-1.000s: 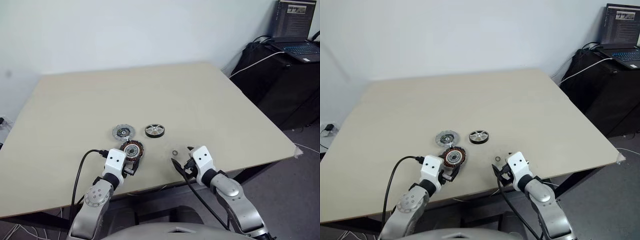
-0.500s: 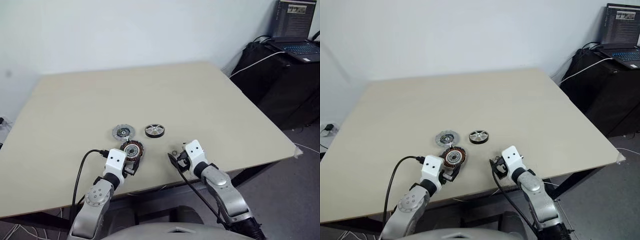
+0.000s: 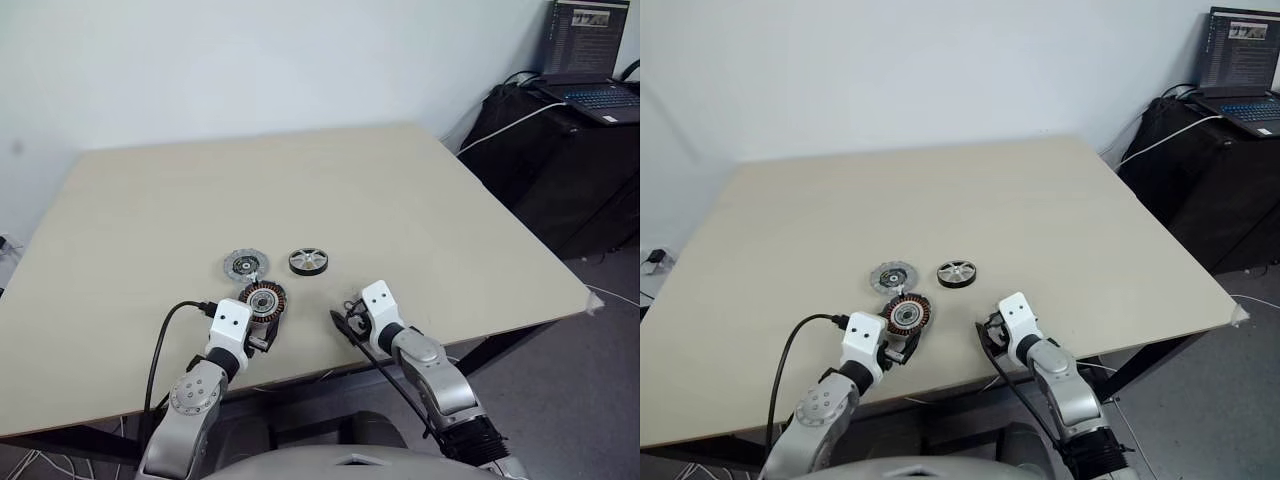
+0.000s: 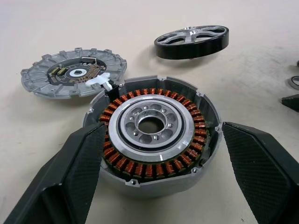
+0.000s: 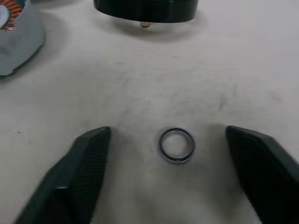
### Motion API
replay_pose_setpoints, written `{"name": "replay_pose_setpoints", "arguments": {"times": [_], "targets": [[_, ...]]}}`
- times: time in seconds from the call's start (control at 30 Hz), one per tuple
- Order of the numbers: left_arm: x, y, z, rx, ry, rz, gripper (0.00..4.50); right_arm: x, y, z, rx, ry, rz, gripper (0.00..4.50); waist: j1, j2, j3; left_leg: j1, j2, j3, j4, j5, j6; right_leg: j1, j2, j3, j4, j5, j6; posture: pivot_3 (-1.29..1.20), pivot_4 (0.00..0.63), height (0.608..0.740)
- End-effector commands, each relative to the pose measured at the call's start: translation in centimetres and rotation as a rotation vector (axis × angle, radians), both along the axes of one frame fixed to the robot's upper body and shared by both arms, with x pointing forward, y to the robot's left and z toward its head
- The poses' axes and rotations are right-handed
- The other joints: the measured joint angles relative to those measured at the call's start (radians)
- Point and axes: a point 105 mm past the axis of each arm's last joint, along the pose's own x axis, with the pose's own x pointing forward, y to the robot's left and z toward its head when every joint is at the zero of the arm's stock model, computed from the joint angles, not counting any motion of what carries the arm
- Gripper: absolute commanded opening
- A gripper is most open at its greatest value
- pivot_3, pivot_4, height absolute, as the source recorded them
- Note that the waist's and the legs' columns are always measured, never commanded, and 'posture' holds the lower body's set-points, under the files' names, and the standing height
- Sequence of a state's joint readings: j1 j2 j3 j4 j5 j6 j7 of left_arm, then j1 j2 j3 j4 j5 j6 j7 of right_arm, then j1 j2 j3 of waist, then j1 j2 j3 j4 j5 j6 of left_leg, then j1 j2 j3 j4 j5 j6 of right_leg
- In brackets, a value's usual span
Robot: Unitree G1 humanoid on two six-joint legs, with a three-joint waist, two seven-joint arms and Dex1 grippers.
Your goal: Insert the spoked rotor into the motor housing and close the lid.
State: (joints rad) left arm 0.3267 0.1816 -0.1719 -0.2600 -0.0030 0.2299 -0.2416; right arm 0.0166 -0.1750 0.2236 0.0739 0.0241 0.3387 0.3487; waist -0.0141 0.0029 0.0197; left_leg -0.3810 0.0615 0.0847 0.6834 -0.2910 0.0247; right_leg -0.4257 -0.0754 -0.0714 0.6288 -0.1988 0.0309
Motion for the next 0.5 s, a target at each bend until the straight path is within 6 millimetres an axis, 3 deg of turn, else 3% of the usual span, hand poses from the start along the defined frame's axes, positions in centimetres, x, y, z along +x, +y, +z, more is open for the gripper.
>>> {"name": "replay_pose_setpoints", "arguments": {"times": [0.03,0.27,0.5], "targets": [[0.4,-0.2,1.3,-0.014,-0.056,-0.006,4.21,-0.1,-0.5,-0.4,0.004,0.031,-0.023,2.94,0.0,0.0,-0.001,0.0,0.0,0.0,0.0,0.0,0.0,0.0,0.0,0.0,0.0,0.0,0.0,0.0,0.0,0.74],[0.5,-0.3,1.3,-0.014,-0.056,-0.007,4.21,-0.6,-0.6,-0.5,0.023,0.052,-0.033,0.73,0.0,0.0,-0.003,0.0,0.0,0.0,0.0,0.0,0.0,0.0,0.0,0.0,0.0,0.0,0.0,0.0,0.0,0.74],[0.5,0.0,1.6,-0.013,-0.07,0.001,4.21,-1.0,0.7,1.9,0.045,-0.015,0.042,0.68,0.001,0.001,-0.003,0.0,0.0,0.0,-0.001,0.0,0.0,0.0,0.0,0.0,0.0,0.0,0.0,0.0,0.0,0.74]]}}
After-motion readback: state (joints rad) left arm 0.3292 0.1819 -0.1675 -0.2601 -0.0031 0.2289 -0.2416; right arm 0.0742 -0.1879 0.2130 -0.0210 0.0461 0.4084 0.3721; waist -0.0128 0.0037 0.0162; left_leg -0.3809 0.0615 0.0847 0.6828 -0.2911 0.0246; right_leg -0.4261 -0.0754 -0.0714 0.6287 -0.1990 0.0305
